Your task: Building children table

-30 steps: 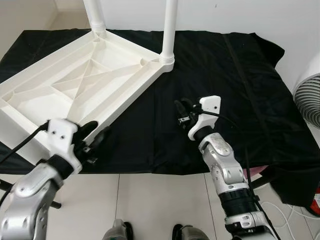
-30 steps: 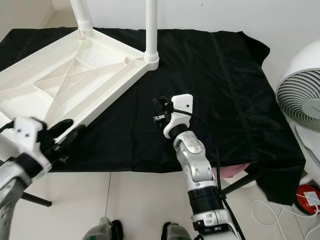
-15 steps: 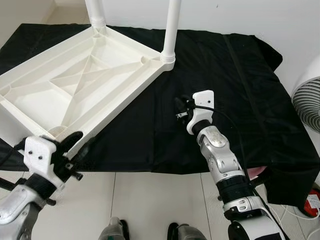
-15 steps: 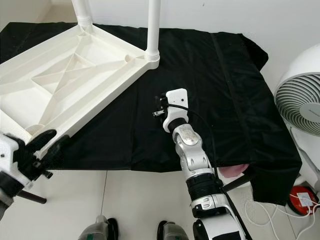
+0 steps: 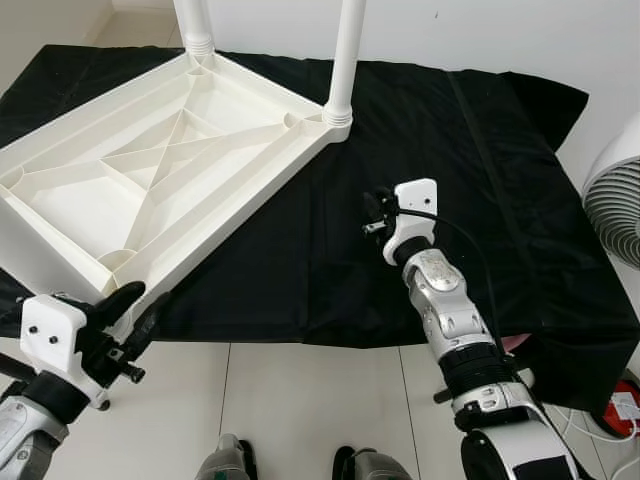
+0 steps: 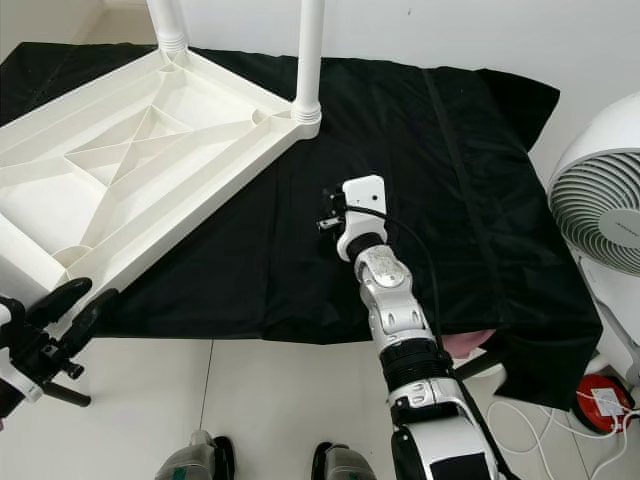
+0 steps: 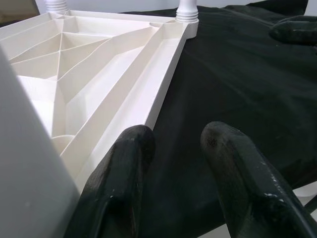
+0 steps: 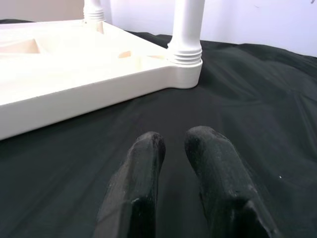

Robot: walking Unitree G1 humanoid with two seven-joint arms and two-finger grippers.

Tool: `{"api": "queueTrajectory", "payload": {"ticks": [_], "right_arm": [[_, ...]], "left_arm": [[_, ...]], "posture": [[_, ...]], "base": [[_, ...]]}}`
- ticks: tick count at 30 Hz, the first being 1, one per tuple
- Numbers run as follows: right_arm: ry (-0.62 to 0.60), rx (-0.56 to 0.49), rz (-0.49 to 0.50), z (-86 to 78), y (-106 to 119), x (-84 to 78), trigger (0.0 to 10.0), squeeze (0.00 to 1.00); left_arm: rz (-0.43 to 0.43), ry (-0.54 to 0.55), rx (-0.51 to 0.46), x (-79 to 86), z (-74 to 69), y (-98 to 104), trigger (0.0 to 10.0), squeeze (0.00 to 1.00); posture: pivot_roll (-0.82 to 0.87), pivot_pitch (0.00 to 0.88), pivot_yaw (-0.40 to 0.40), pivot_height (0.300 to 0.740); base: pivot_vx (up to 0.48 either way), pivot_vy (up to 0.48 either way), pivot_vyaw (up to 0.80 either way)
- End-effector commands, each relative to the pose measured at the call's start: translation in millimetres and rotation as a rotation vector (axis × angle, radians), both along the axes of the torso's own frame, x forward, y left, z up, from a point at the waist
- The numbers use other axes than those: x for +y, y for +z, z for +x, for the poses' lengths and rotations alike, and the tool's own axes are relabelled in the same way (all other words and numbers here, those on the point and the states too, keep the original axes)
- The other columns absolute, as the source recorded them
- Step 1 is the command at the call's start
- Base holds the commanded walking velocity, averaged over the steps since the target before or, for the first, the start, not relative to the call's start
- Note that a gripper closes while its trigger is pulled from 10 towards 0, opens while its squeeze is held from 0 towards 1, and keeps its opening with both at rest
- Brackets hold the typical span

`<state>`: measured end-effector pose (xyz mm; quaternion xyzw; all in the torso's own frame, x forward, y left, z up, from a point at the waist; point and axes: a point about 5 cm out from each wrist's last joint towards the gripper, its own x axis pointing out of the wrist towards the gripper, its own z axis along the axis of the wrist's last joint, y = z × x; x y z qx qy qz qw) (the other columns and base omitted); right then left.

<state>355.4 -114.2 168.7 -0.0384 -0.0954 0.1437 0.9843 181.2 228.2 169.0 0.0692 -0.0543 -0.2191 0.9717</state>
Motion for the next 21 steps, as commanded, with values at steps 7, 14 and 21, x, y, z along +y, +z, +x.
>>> {"api": "queueTrajectory", "payload": {"ticks": [7,14,21], "right_arm": [[-0.031,-0.010,0.001,4.7,0.8,-5.6,10.0,0.00],[-0.036,-0.013,0.000,4.2,-2.1,-6.5,10.0,0.00],[-0.033,-0.012,-0.008,7.0,-2.3,-7.7,10.0,0.00]], "left_arm": [[0.037,-0.080,-0.005,-1.3,-1.4,0.8,10.0,0.00],[0.062,-0.079,0.003,4.0,-4.5,-1.4,10.0,0.00],[0.094,-0.049,0.018,14.9,-10.0,-3.2,10.0,0.00]], "posture": [[0.10,0.129,-0.023,0.740],[0.10,0.129,-0.024,0.740],[0.10,0.133,-0.033,0.740]], "base": [[0.000,0.000,0.00],[0.000,0.000,0.00],[0.000,0.000,0.00]]}}
